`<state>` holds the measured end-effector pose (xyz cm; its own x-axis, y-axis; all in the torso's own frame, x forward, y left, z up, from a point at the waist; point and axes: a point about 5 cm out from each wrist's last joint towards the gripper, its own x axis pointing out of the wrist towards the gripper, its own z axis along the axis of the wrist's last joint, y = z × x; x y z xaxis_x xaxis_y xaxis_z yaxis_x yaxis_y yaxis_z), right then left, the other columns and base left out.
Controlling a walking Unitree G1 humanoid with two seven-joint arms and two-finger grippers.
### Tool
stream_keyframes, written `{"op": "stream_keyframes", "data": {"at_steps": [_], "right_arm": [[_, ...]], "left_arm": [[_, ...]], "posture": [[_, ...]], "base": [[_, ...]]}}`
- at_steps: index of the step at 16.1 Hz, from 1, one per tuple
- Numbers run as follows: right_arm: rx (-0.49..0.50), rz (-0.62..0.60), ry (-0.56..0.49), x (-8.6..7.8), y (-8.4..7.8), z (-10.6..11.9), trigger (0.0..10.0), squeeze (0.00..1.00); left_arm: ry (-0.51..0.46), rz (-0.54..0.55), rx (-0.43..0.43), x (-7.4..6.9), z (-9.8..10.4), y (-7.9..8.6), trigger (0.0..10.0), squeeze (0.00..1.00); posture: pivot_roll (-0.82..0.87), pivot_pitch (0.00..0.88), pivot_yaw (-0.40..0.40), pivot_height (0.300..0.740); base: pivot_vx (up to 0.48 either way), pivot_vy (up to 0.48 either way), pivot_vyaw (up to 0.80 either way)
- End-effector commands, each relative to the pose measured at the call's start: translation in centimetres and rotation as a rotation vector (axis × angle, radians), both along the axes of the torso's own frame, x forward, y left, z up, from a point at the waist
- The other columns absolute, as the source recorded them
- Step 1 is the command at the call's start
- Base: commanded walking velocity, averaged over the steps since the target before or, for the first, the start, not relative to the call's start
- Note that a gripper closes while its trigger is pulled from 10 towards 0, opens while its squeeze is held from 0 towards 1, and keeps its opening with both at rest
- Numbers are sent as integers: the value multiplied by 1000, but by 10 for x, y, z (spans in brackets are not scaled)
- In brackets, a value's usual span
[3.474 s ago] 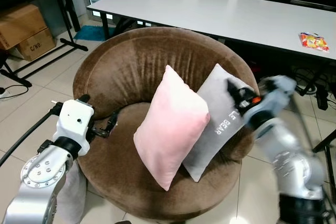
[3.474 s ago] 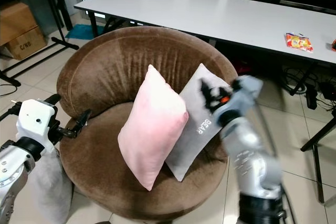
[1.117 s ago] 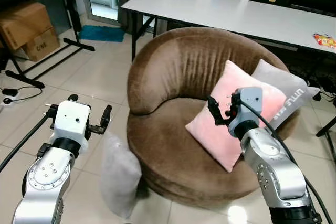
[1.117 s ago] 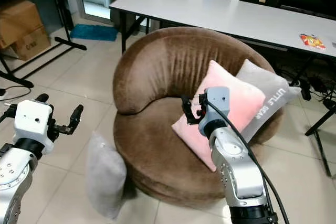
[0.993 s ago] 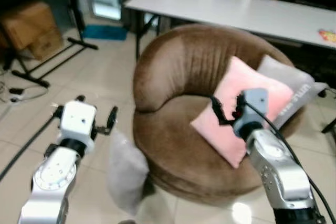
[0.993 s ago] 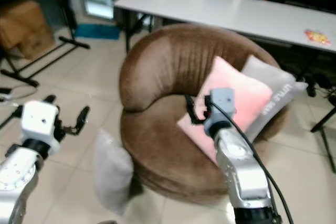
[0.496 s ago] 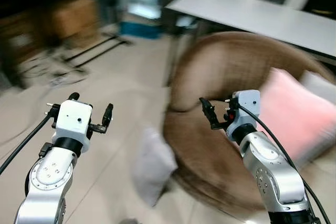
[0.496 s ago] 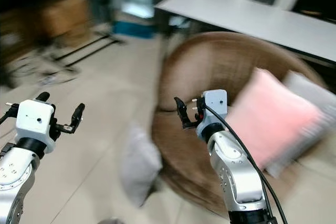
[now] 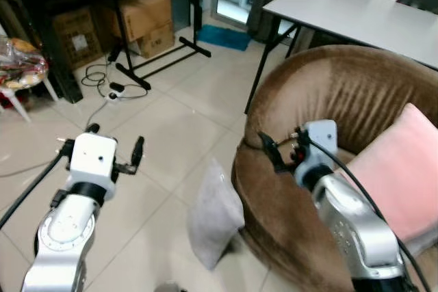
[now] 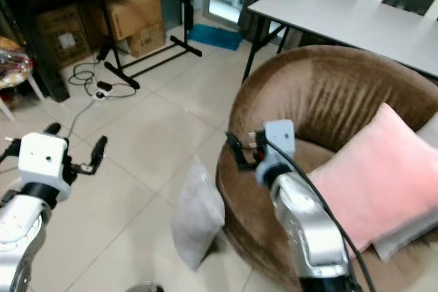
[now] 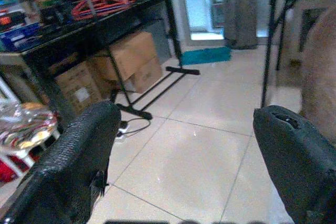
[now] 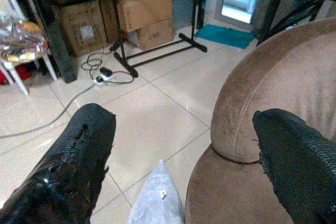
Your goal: Move the pillow to the sofa from floor
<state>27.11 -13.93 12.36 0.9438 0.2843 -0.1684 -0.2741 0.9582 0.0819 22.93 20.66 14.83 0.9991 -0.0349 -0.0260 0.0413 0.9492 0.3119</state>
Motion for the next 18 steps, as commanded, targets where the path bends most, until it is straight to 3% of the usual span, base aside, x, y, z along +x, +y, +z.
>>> {"op": "stream_keyframes", "data": {"at_steps": [1, 4, 8, 9, 10, 11, 14, 18], "right_arm": [[16, 21, -4, 1, 3, 2, 10000, 1000], [24, 13, -8, 2, 4, 2, 10000, 1000], [1, 16, -12, 4, 5, 1, 10000, 1000], [-5, 15, -8, 4, 5, 0, 10000, 949], [-8, 14, -4, 4, 4, -1, 10000, 659], [-13, 15, -1, 4, 4, -2, 10000, 0], [-25, 24, 21, 5, 3, -6, 10000, 0], [71, -39, 44, 1, -4, -16, 10000, 0]], "left_arm": [[3, 14, 3, -1, -1, 3, 10000, 118], [-1, 12, 2, 0, -1, 3, 10000, 110], [-5, 9, 11, 0, 0, 3, 10000, 106], [-6, 9, 13, 0, -1, 3, 10000, 106], [-6, 9, 15, 0, -1, 3, 10000, 102], [-9, 13, 27, 0, -1, 3, 10000, 90], [-14, 22, 48, 0, -3, 3, 10000, 59], [-18, 77, 83, -2, -8, 13, 10000, 75]], "posture": [[10, 0, -61, 740], [20, 0, -71, 740], [23, 0, -73, 740], [28, 0, -74, 740], [28, 0, -74, 740], [28, 0, -74, 740], [27, 0, -75, 740], [28, 0, -76, 720]], "base": [[375, 0, 800], [375, 0, 763], [375, 0, 0], [375, 0, 0], [349, 0, 0], [259, 0, 0], [0, 0, 0], [0, 0, 0]]}}
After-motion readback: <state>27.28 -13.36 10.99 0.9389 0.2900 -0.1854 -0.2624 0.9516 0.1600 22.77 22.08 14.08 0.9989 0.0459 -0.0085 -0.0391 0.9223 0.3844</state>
